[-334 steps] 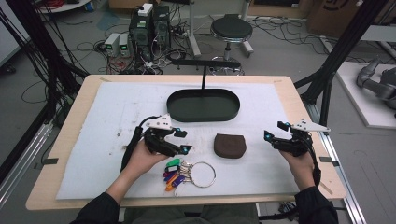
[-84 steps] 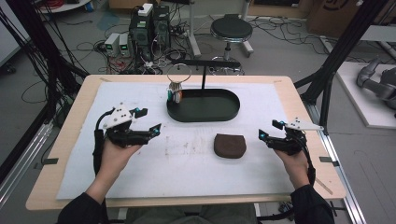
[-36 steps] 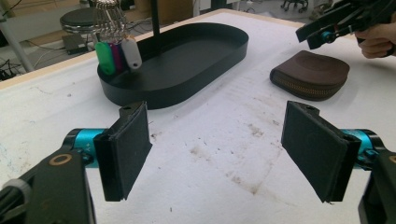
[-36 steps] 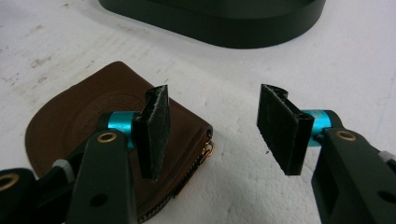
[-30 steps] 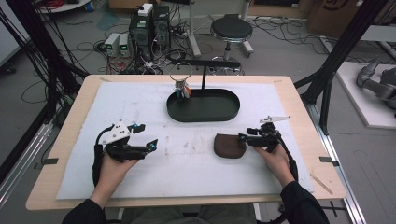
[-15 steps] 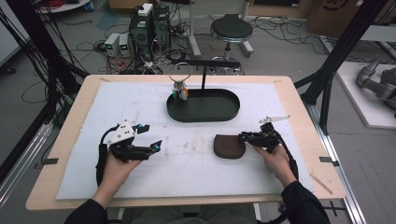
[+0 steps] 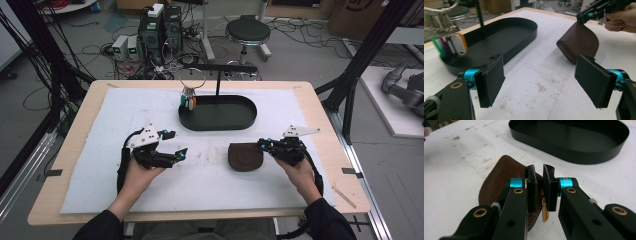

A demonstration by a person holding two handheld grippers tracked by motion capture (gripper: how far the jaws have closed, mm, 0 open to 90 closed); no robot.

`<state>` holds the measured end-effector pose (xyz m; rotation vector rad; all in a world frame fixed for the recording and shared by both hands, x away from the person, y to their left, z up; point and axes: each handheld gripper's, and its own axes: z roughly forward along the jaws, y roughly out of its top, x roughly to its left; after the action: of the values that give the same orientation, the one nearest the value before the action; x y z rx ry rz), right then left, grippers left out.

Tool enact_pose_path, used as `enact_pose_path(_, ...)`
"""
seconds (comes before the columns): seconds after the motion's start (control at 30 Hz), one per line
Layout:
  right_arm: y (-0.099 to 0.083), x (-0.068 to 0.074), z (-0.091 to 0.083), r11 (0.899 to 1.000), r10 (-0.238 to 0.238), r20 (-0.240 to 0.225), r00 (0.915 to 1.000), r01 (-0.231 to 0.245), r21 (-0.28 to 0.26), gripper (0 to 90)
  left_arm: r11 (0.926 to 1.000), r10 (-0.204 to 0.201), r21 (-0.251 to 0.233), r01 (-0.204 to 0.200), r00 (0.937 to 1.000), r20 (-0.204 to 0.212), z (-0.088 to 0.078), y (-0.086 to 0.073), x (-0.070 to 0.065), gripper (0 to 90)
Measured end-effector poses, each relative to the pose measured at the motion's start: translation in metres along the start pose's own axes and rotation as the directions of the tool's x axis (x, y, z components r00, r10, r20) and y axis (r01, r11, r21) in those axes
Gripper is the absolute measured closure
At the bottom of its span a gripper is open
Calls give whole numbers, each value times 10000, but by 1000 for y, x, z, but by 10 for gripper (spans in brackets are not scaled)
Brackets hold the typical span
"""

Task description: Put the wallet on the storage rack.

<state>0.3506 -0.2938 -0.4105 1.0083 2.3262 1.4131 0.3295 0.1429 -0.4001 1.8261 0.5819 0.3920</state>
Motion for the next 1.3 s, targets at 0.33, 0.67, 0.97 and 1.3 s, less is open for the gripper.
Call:
enact_pose_path(0.33, 6, 13, -9, 9956, -745, -278, 9968, 727, -594, 847, 9994, -9, 337, -23, 9956, 933, 33, 7, -9, 236)
enact_pose_path(0.67, 16, 30, -13, 9864, -1272, -554, 9903, 1204, -1120, 849, 9977, -408, 620, 291, 9798, 1960, 55, 5, -17, 237)
enact_pose_path(0.97, 23, 46, -12, 9769, -1691, -1043, 9801, 1526, -1498, 849, 9927, -1026, 907, 796, 9524, 2871, 69, 1, -20, 237)
enact_pose_path(1.3, 28, 60, -10, 9649, -2208, -1437, 9647, 1946, -1766, 849, 9878, -1326, 1251, 924, 9205, 3675, 79, -2, -24, 239)
